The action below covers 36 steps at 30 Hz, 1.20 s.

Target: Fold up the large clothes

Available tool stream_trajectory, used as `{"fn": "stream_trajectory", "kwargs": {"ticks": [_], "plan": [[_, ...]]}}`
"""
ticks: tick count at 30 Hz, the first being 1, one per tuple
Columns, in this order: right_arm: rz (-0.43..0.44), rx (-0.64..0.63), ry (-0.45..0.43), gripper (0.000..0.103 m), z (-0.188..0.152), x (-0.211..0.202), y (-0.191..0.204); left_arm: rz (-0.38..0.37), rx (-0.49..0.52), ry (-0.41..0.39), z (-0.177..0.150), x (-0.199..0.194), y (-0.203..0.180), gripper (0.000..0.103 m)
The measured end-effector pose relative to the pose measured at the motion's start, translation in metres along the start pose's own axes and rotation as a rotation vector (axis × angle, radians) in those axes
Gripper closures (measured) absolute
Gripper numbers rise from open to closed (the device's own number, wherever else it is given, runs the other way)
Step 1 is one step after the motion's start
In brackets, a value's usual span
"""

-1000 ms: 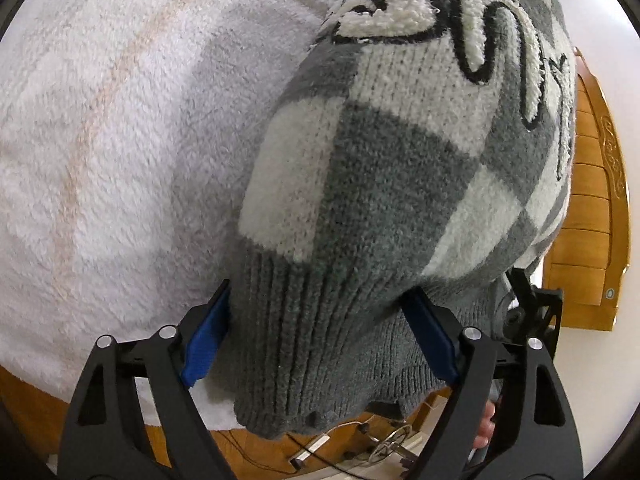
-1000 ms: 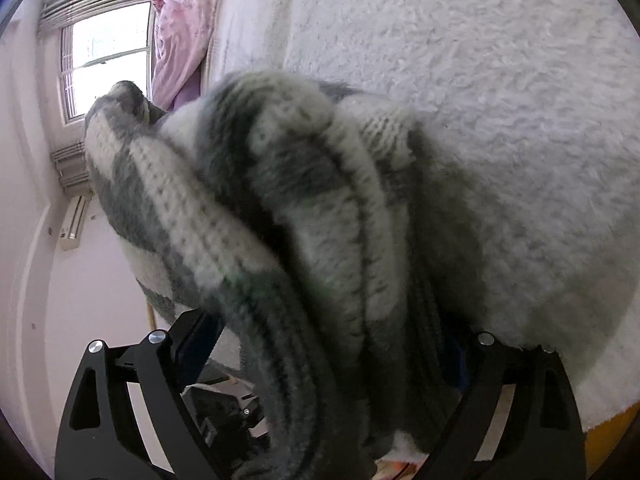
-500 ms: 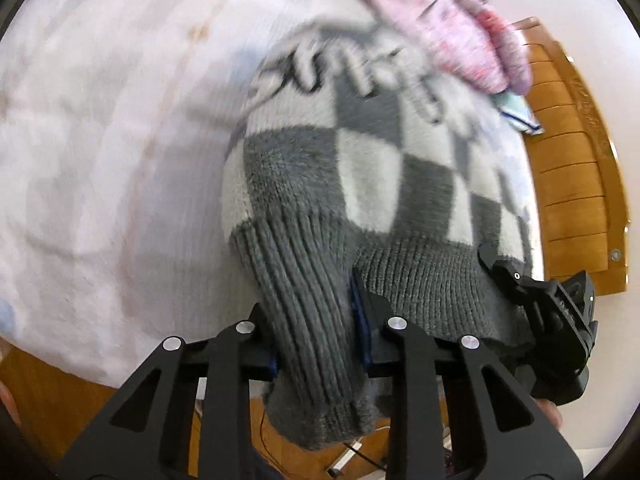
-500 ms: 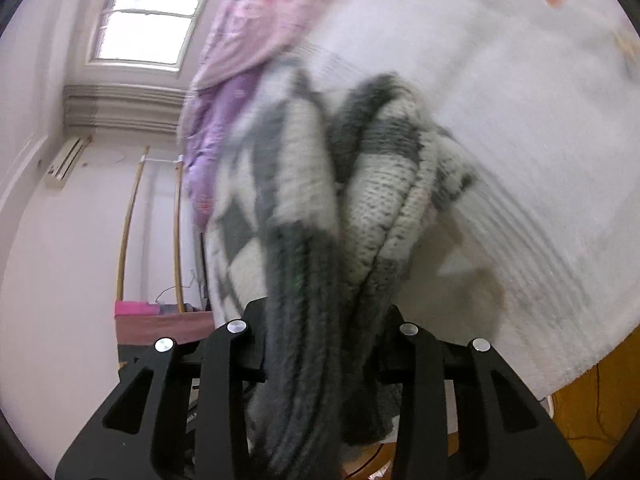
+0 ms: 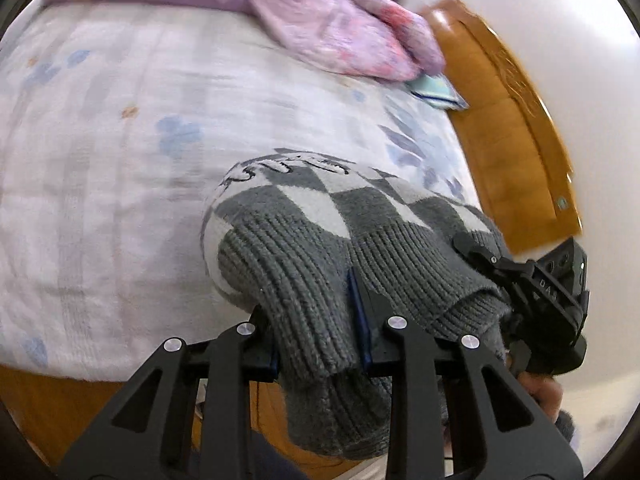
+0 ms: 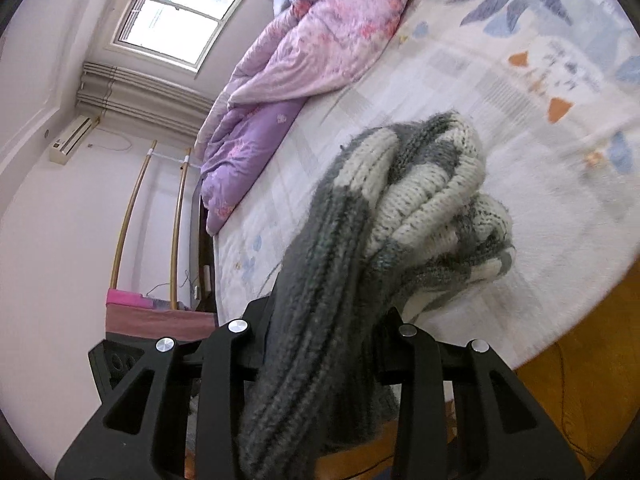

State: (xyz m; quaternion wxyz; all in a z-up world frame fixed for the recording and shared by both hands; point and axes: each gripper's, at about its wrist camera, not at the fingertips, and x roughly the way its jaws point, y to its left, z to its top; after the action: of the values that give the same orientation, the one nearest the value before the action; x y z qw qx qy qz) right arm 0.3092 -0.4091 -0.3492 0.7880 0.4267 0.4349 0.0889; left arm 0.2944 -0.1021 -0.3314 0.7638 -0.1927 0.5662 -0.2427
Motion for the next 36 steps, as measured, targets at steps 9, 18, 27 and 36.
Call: {"fn": "stream_trajectory", "kwargs": {"ticks": [9, 18, 27, 36], "plan": [[-0.043, 0.016, -0.182, 0.072, 0.017, -0.112, -0.003, -0.109, 0.19, 0.023, 0.007, -0.003, -0.109, 0.077], [-0.044, 0.065, -0.28, 0.072, 0.108, -0.175, -0.08, -0.151, 0.318, 0.042, 0.035, 0.079, -0.226, 0.077], [-0.072, 0.043, -0.198, 0.072, 0.307, -0.195, -0.2, -0.109, 0.227, 0.055, 0.108, 0.25, -0.369, 0.077], [0.008, -0.188, -0.186, 0.072, 0.497, -0.175, -0.249, -0.069, 0.209, -0.166, 0.191, 0.36, -0.449, 0.077]]}}
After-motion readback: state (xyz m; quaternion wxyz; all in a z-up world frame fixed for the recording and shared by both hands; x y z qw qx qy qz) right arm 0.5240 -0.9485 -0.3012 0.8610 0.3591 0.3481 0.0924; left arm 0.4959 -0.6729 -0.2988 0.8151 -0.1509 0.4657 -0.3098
